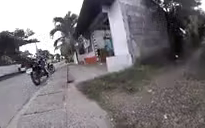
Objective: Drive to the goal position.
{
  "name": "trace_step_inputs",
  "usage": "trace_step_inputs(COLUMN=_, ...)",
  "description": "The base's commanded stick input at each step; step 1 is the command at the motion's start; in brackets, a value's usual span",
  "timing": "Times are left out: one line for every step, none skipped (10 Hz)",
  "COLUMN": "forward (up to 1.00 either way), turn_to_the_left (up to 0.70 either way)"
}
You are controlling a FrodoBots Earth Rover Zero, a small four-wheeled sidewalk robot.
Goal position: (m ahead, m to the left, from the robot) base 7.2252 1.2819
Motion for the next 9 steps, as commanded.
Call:
trace_step_inputs(forward=0.7, turn_to_the_left=0.27)
trace_step_inputs(forward=0.7, turn_to_the_left=0.27)
trace_step_inputs(forward=0.7, turn_to_the_left=0.27)
trace_step_inputs(forward=0.7, turn_to_the_left=0.27)
trace_step_inputs(forward=0.7, turn_to_the_left=0.27)
trace_step_inputs(forward=0.7, turn_to_the_left=0.27)
trace_step_inputs(forward=0.7, turn_to_the_left=0.27)
trace_step_inputs(forward=0.7, turn_to_the_left=0.27)
trace_step_inputs(forward=0.7, turn_to_the_left=0.27)
